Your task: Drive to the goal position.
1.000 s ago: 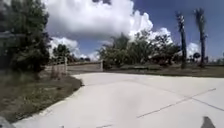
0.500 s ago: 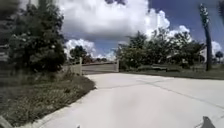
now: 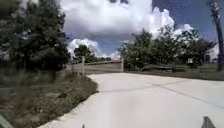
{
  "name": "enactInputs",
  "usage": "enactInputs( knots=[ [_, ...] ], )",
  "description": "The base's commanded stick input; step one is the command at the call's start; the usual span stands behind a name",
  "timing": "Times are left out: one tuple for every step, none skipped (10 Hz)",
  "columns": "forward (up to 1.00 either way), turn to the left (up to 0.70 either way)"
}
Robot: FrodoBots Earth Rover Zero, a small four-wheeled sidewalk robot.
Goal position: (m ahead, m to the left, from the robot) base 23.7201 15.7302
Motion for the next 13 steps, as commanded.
enactInputs(
  knots=[
    [0.70, 0.00],
    [0.70, 0.00],
    [0.70, 0.00],
    [0.70, 0.00],
    [0.70, 0.00],
    [0.70, 0.00],
    [0.70, 0.00],
    [0.70, 0.00],
    [0.70, 0.00],
    [0.70, 0.00],
    [0.70, 0.00],
    [0.70, 0.00],
    [0.70, 0.00]
  ],
)
